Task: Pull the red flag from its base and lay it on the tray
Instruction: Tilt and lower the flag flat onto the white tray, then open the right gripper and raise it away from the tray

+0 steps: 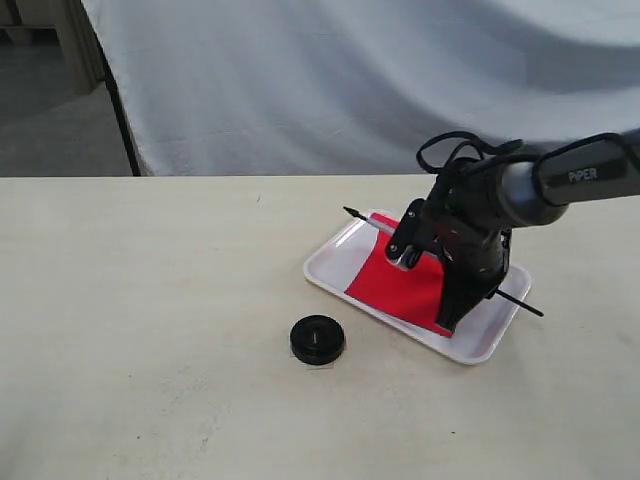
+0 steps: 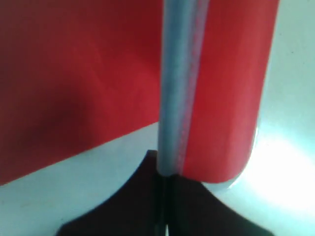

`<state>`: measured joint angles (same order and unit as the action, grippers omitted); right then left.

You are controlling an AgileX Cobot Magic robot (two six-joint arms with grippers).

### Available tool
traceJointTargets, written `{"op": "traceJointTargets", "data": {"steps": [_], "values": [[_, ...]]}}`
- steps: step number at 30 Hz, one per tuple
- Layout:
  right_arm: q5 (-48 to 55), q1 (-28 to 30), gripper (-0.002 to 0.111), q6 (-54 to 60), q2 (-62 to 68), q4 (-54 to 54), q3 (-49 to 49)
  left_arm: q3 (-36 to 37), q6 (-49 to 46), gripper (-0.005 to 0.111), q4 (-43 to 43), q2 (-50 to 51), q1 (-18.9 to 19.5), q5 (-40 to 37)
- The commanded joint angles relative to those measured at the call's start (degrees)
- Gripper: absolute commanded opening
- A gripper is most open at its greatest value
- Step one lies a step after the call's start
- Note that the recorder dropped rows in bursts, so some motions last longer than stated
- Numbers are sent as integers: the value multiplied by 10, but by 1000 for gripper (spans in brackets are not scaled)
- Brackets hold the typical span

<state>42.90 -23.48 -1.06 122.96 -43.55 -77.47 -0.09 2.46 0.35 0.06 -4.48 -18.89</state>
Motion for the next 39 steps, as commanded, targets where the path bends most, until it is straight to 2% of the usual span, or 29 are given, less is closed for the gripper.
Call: {"op": "traceJointTargets", "data": {"steps": [1, 3, 6, 7, 11, 18, 20, 23, 24, 25, 33, 39], "values": [[-9, -16, 1, -2, 8, -17, -5, 1, -1, 0, 0, -1, -3, 3], [-8, -24, 24, -2, 8, -22, -5, 1, -1, 0, 0, -1, -3, 3], [19, -45, 81, -3, 5, -22, -5, 1, -1, 0, 0, -1, -3, 3], [31, -53, 88, -3, 4, -27, -5, 1, -1, 0, 0, -1, -3, 3], [92, -81, 73, -24, -12, -55, -5, 1, -1, 0, 0, -1, -3, 3], [112, -87, 73, -66, -77, -28, -5, 1, -1, 0, 0, -1, -3, 3], [112, -87, 66, -66, -94, -12, -5, 1, -1, 0, 0, -1, -3, 3], [113, -87, 30, -66, -118, 9, -5, 1, -1, 0, 0, -1, -3, 3], [115, -87, 12, -66, -125, 13, -5, 1, -1, 0, 0, -1, -3, 3], [116, -87, 0, -68, -131, 22, -5, 1, -1, 0, 0, -1, -3, 3], [130, -83, 0, -13, -162, 122, -4, 1, -1, 0, 0, -1, -3, 3], [145, -23, 0, -6, -196, 227, -4, 1, -1, 0, 0, -1, -3, 3]]}}
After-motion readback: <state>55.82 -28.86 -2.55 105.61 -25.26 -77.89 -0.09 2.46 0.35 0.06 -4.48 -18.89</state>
